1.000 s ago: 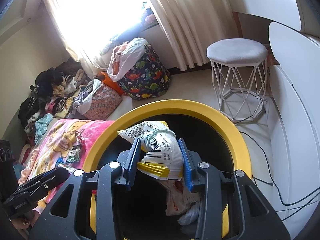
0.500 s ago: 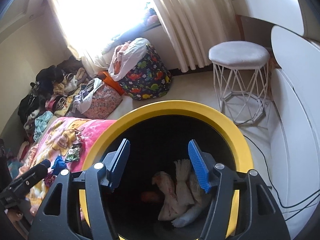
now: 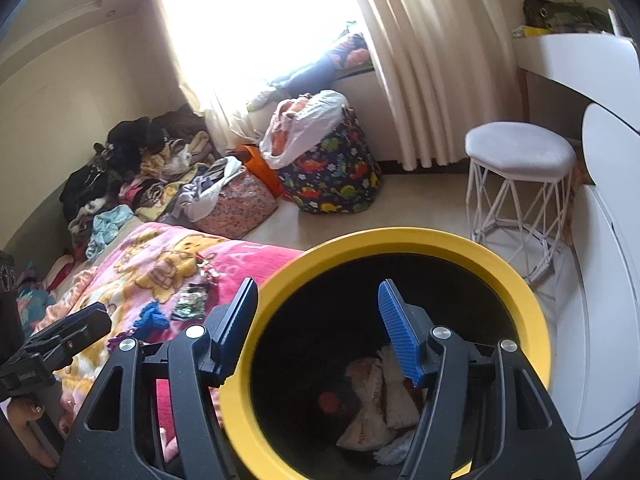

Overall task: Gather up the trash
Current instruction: 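Move both tools back over the candy wrappers on the blanket, then grasp the brown candy wrapper with the left tool while the right tool grasps the yellow-purple snack bag, then carry the wrapper and snack bag over the yellow bin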

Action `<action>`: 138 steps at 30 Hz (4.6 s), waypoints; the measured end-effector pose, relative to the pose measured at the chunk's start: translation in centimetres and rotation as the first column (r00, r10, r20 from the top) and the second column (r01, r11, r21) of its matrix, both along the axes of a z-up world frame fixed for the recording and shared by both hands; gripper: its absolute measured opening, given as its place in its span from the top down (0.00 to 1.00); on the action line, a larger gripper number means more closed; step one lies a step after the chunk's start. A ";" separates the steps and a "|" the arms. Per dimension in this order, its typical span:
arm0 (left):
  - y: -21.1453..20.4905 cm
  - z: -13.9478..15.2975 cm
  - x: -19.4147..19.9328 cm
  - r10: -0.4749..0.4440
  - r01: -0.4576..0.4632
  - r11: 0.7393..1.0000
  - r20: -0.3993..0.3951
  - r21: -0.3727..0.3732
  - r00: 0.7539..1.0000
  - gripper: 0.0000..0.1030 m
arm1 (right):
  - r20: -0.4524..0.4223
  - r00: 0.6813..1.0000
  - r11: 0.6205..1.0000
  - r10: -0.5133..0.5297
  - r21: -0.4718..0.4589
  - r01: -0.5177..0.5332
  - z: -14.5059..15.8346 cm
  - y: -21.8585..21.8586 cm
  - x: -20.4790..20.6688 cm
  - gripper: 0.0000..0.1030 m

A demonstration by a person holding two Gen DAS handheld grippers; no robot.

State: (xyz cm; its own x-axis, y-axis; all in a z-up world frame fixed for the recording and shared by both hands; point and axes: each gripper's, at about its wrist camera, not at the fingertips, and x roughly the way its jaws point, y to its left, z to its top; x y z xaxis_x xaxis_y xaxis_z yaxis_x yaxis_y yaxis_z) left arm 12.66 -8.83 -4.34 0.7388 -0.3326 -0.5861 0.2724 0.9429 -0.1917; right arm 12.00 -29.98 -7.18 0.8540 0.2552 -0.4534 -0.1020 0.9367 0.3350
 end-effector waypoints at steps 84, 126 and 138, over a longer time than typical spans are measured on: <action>15.4 -10.7 -6.0 0.088 -0.174 0.963 -0.371 -0.204 0.925 0.55 | -0.334 0.750 0.753 0.571 -0.150 -0.640 -6.0 27.5 7.9 0.49; 11.9 -3.0 -6.3 0.010 -0.042 0.984 -0.185 -0.171 0.983 0.99 | -0.094 0.850 0.853 0.518 -0.017 -0.522 0.3 17.5 1.7 0.81; 9.4 -0.7 -4.9 -0.014 -0.006 0.987 -0.124 -0.160 0.992 0.99 | -0.043 0.887 0.887 0.461 -0.002 -0.461 2.0 13.9 1.0 0.81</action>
State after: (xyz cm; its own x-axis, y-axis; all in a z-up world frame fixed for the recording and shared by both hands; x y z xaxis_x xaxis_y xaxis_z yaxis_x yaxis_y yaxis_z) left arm 7.74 0.59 -5.00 0.6619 -0.4322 -0.6125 0.2405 0.8963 -0.3726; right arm 13.01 -16.04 -5.21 0.6228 0.6099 -0.4901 -0.5100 0.7915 0.3368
